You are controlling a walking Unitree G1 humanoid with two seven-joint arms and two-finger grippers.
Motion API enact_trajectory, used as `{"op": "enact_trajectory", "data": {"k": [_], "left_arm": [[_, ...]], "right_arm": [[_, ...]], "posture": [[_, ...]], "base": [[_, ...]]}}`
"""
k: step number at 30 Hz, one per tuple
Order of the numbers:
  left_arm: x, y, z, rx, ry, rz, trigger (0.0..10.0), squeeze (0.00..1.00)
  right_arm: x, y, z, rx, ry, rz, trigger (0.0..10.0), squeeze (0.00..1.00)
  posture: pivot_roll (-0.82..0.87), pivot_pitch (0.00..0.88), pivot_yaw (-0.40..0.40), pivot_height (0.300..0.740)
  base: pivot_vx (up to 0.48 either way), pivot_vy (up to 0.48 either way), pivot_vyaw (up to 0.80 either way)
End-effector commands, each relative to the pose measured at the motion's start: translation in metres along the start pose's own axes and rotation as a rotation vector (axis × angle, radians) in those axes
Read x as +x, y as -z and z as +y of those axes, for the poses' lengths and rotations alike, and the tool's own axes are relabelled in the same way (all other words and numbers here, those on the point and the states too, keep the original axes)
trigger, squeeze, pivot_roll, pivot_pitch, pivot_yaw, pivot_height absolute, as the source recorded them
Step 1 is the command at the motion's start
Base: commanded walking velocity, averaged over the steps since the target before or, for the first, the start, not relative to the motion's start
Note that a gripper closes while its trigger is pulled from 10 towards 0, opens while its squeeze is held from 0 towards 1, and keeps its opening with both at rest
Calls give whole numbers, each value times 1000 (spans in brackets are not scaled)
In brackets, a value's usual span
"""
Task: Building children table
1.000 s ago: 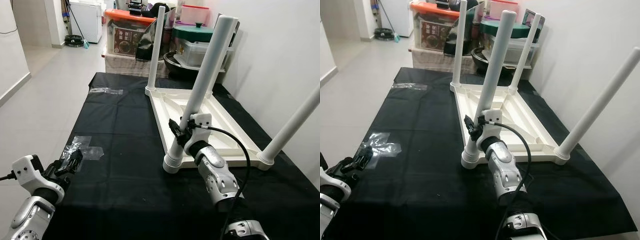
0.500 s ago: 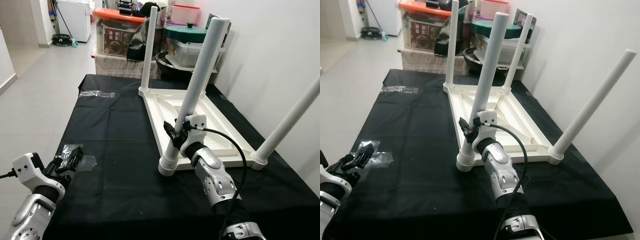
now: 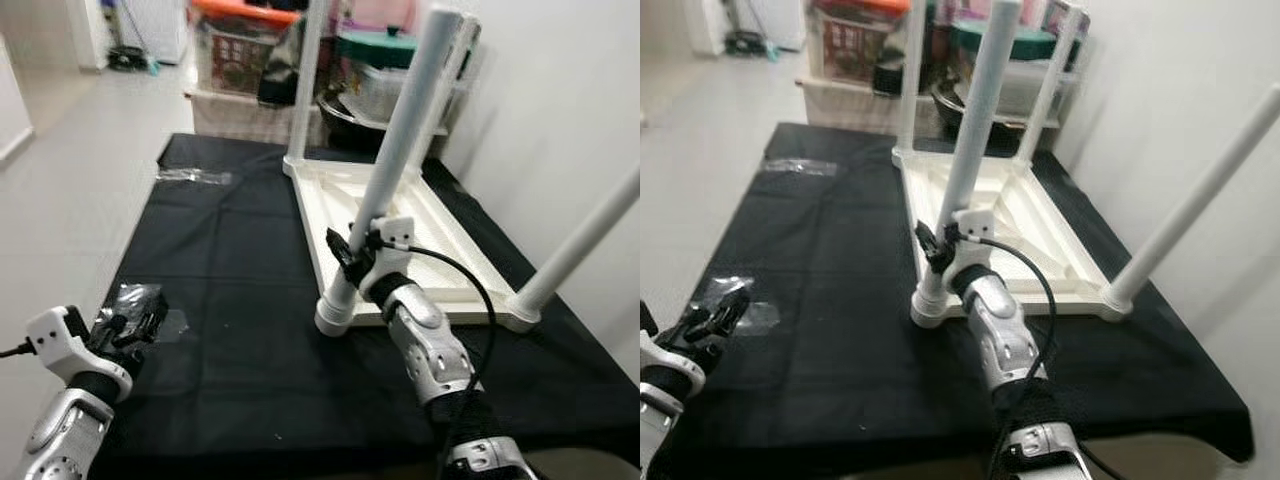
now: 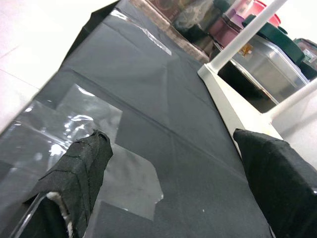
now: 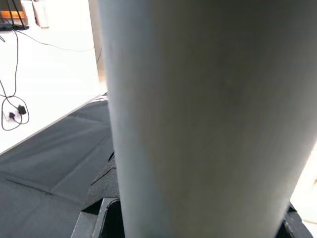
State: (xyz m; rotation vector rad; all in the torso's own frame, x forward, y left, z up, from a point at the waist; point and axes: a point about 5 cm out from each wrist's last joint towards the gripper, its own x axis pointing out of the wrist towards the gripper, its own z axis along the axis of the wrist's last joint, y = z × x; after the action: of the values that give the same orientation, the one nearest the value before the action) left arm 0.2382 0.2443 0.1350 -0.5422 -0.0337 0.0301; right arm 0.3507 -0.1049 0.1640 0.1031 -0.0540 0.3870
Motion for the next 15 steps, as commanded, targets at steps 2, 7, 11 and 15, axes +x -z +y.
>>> {"op": "enact_trajectory", "data": {"k": [2,7,11,15], "left_arm": [[-1,4,-3,-6,10,10,10000,0],[-1,4,-3,-7,10,9,10000,0],[-1,4,-2,-7,9,7,10000,0],[-1,4,-2,-8,8,6,10000,0]], "right_arm": [[-13,39,-8,39,40,177,10000,0],[-12,38,-7,40,38,176,10000,0],[-11,35,-7,46,37,173,10000,0],[-11,34,-7,50,39,169,10000,0]], "posture": [[63,0,-142,740],[64,0,-144,740],[64,0,-144,740],[62,0,-144,740]], "base": [[0,0,0],[0,0,0],[0,0,0],[0,0,0]]}}
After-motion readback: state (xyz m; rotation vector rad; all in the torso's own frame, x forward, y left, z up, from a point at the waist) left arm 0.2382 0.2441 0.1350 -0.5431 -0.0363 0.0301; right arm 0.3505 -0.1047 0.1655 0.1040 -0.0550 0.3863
